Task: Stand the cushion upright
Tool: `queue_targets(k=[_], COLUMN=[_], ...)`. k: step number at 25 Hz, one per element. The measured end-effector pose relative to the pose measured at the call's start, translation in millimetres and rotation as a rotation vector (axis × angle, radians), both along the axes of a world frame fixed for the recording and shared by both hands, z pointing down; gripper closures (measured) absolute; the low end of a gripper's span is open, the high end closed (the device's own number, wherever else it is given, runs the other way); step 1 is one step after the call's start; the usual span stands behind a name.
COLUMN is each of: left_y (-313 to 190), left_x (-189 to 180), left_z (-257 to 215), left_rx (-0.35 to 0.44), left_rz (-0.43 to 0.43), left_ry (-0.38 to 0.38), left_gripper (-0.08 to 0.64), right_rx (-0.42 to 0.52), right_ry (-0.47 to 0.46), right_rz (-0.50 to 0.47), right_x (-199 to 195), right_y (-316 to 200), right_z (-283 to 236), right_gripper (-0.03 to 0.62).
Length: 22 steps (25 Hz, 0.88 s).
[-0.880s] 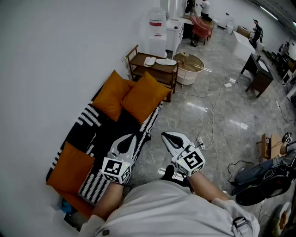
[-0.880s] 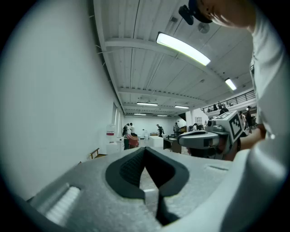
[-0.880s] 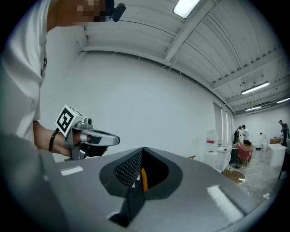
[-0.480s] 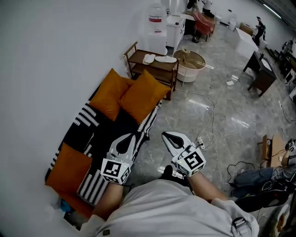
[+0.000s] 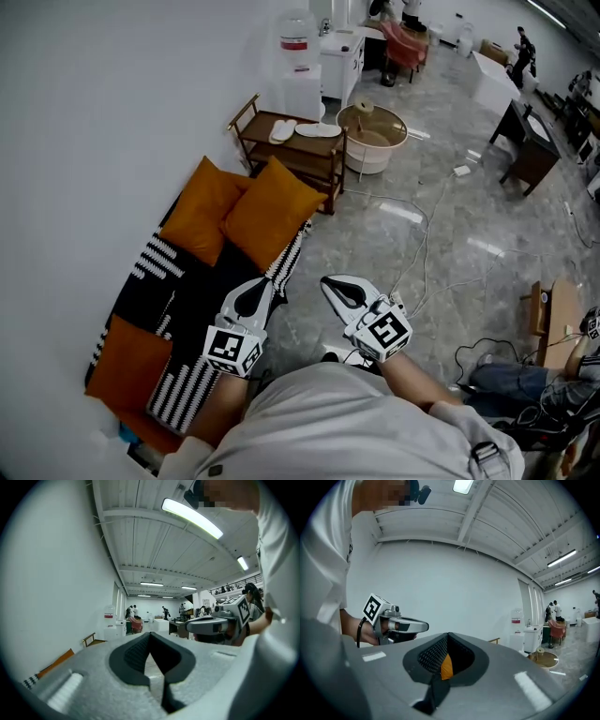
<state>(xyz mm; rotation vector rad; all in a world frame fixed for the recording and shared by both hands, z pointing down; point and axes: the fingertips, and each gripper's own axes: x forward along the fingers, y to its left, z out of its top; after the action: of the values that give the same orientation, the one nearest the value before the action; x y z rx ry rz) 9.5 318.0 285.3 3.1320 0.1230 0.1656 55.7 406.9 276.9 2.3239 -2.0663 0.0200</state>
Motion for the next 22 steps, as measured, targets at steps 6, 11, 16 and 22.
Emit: queue_targets(k=[6, 11, 16, 22], left_y=[14, 25, 14, -22], left_x=[54, 79, 108, 149], left_z=[3, 10, 16, 15], left_rx=[-0.010, -0.014, -0.025, -0.015], left_rz=[-0.015, 0.015, 0.032, 0.047], left_ry=[-0.005, -0.027, -0.036, -0.024], left_gripper=[0.557, 0.557, 0.557, 0.557], right_rx=[0.008, 0.033, 0.027, -0.004], right_ry=[-0.025, -0.066, -0.075, -0.080], right_rz=[0.013, 0.011, 0.019, 0.037], right_x=[59, 86, 111, 146], right_y=[17, 17, 3, -31], right_z=[0, 7, 13, 19], right_gripper=[0.581, 0.581, 0.581, 0.581])
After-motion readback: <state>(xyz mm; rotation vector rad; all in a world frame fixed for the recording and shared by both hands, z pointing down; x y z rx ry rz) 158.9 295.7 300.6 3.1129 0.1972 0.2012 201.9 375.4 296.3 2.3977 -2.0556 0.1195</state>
